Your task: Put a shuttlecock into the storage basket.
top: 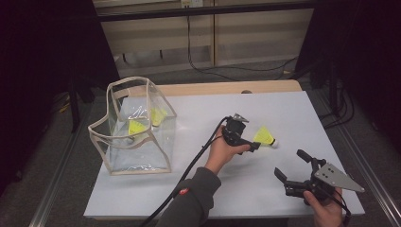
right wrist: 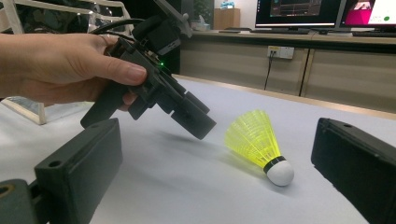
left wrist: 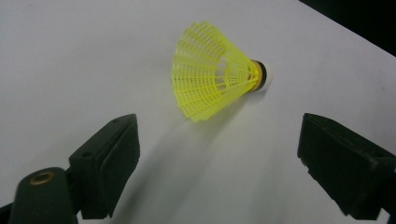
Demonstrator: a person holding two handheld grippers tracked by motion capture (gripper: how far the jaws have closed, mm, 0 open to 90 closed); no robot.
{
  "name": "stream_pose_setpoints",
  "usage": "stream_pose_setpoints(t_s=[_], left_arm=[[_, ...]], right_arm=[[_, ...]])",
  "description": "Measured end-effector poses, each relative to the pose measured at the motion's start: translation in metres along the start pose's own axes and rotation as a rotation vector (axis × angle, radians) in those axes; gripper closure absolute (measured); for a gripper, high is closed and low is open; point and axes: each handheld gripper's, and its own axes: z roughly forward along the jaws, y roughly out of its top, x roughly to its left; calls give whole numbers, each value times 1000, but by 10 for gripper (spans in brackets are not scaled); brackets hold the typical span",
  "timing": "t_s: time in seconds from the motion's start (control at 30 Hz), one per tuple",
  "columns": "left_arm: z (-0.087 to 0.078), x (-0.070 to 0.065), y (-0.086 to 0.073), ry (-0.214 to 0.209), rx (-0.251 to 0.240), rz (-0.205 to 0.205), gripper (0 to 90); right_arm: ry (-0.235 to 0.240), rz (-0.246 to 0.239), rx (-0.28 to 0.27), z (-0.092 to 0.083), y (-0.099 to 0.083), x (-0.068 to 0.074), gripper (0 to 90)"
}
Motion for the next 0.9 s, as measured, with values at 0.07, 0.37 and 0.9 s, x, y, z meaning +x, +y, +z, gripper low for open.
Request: stream_pose_setpoints(t_s=[0.07, 0.37, 0.9], left_arm=[[2, 0, 0, 0, 3, 0, 144], [10, -4, 3, -14, 7, 17, 197], [22, -6, 12, -46, -17, 67, 352]], right_arm=[[0, 0, 1, 0, 0, 0, 19], [-3, 3, -2, -1, 0, 0, 19], [-4, 3, -4, -2, 1, -2, 19]])
